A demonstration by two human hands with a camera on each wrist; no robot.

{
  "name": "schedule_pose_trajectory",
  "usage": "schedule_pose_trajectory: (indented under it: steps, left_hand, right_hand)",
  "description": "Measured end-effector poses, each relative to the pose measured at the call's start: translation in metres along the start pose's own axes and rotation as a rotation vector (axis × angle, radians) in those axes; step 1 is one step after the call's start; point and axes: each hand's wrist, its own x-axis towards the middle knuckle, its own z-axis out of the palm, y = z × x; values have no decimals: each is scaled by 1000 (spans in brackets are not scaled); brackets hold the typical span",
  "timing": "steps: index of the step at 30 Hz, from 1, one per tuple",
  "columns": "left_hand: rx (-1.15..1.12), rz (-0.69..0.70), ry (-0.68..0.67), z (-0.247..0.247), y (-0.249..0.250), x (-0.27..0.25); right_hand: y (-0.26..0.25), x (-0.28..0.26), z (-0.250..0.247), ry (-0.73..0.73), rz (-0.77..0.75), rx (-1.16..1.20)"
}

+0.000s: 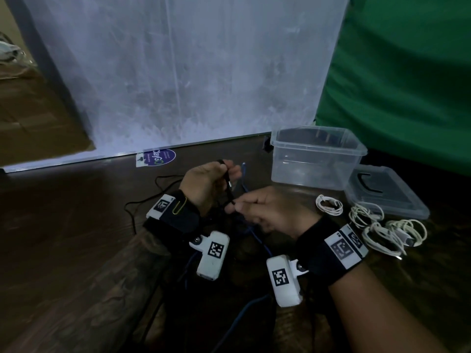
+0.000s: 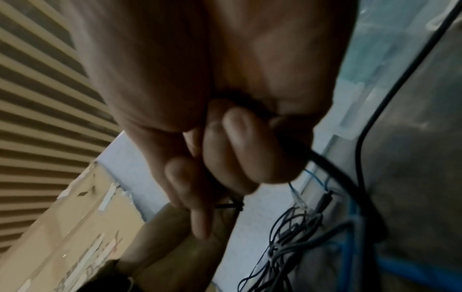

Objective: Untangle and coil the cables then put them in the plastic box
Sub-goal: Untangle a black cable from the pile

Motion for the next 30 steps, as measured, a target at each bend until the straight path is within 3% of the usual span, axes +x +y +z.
schedule_pose_trajectory:
  steps: [5,8,14,16,19,24,30]
  left_hand:
    - [379,-22,-226,10,-9,-14]
    - [286,-158,-359,20,-6,-18]
    - [283,-264,-491,16,-1,-19]
    - [230,-301,-513,14,-1,-21]
    - [135,-327,-531,12,-1,-23]
    - [-170,-195,-421,13,6,-15]
    - [-210,-53,-112,16,3,-5]
  right_hand:
    - [-8,1,-13,282,-213,-49]
    - [1,5,-21,351,-307,61]
    - [9,7,-24,381,-331,153]
    - [14,11,-26,445,-302,125]
    - [21,13,-28,407,-205,200]
    - [19,6,-22,238,14,125]
    - [11,0,-16,77,45,-29]
